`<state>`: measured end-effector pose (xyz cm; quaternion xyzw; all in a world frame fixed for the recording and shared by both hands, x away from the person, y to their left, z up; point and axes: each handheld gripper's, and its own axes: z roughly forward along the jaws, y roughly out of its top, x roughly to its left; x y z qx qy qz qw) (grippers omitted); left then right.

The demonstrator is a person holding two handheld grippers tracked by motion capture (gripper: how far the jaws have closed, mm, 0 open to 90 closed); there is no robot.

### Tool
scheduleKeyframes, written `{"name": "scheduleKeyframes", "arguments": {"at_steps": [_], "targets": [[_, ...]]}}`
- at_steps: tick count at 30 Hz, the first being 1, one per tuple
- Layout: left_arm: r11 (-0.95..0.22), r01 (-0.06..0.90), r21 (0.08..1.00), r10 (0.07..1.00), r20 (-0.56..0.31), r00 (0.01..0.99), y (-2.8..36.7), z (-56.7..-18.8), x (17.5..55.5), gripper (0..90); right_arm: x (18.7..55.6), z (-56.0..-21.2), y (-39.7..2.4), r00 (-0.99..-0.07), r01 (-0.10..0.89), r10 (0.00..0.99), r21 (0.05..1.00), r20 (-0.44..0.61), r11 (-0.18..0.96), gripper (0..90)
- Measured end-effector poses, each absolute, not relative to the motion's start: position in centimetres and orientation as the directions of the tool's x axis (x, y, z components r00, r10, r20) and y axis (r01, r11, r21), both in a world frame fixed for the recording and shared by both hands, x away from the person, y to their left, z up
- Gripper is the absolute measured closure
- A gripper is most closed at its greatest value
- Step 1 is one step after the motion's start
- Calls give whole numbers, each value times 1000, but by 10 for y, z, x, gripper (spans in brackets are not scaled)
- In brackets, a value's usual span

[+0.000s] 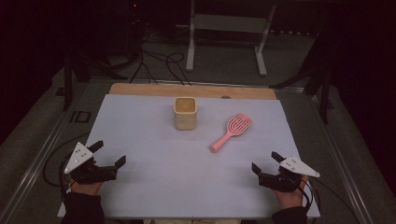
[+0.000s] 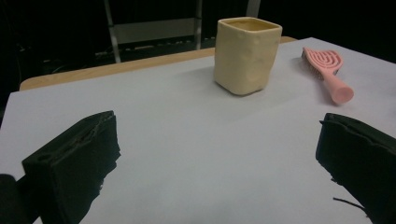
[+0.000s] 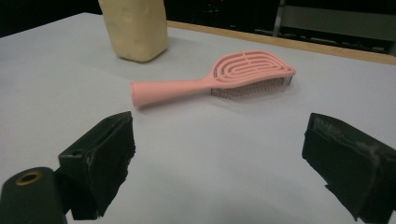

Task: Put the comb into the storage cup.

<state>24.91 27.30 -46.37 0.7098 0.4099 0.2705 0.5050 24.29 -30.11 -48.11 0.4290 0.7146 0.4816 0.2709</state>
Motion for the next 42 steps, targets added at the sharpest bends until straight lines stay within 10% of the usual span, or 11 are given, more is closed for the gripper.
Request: {"name": "scheduleKeyframes", "arguments": {"at_steps": [42], "targets": [[-157,283,946,885,8,465,271,-472,247,1,262,-459,-280,-527,357,848,919,51,167,82]]}}
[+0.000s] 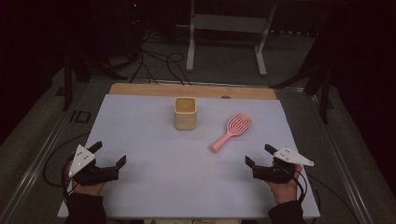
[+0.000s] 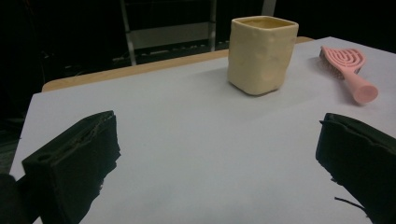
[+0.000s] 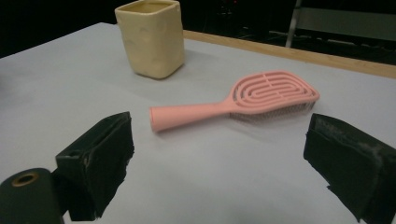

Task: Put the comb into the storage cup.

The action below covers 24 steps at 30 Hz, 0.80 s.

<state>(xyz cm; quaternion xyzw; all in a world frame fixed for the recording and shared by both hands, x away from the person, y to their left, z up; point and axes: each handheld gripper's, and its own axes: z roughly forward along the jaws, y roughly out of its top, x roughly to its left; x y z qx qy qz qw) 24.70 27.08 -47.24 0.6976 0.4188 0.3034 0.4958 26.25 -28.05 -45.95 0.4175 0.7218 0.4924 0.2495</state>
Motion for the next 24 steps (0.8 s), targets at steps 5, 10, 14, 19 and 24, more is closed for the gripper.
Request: {"name": "scheduleKeyframes", "arguments": {"at_steps": [5,10,14,19,24], "targets": [[-152,278,949,888,8,459,272,-473,246,1,269,-454,-275,-539,359,839,921,69,154,82],[-159,280,947,885,11,465,272,-474,247,1,277,-447,-269,-540,367,838,918,82,147,82],[-161,285,945,883,9,469,272,-474,247,1,283,-444,-265,-543,374,836,915,85,150,82],[-149,278,949,886,4,463,272,-474,246,1,293,-443,-256,-554,386,829,906,79,171,83],[-149,278,949,888,4,460,272,-474,246,1,300,-444,-251,-553,404,828,899,93,169,83]]}}
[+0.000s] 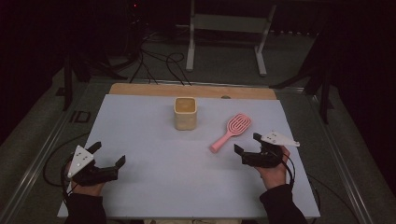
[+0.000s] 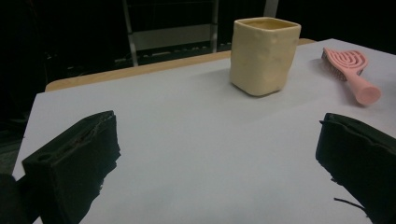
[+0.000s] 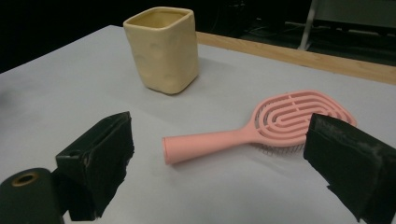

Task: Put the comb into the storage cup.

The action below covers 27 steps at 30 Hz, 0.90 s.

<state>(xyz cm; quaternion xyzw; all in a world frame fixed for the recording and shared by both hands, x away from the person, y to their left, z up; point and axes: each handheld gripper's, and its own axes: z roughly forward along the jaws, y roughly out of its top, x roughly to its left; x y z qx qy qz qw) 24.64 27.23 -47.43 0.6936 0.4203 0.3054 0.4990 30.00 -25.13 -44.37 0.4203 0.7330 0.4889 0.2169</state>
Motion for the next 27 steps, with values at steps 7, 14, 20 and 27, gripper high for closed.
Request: {"name": "scheduleKeyframes", "arguments": {"at_steps": [7,14,20,27], "targets": [[-150,281,948,887,4,462,272,-475,247,1,308,-445,-247,-542,424,833,892,112,156,83],[-152,280,948,886,5,464,271,-475,247,1,316,-445,-241,-546,432,831,887,111,165,83],[-156,280,947,884,8,467,271,-476,247,1,321,-446,-236,-549,435,828,885,113,167,83],[-157,280,947,883,7,470,269,-476,247,1,328,-449,-229,-551,452,824,877,130,164,83]]}}
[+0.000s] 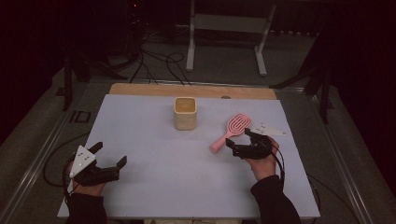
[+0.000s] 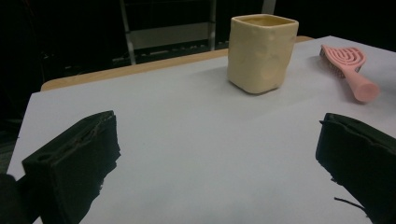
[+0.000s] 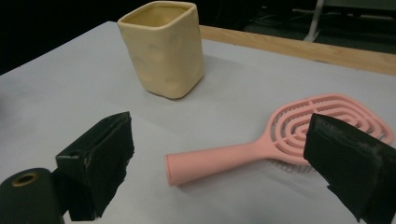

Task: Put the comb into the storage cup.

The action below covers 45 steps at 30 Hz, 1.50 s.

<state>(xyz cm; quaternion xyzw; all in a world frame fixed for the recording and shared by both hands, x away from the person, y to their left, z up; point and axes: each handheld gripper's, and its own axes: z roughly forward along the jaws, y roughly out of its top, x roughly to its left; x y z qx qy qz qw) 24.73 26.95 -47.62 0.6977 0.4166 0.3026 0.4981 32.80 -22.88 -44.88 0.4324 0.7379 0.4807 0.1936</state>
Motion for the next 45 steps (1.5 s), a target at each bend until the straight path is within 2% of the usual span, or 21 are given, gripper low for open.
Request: {"name": "scheduleKeyframes", "arguments": {"at_steps": [16,37,45], "targets": [[-157,280,947,881,6,472,268,-478,248,1,347,-444,-205,-579,467,807,858,115,212,84],[-166,285,944,880,12,474,267,-480,250,1,381,-449,-192,-563,503,819,833,112,232,86],[-171,288,942,878,13,478,266,-481,250,1,394,-459,-184,-563,510,824,812,66,283,161]]}}
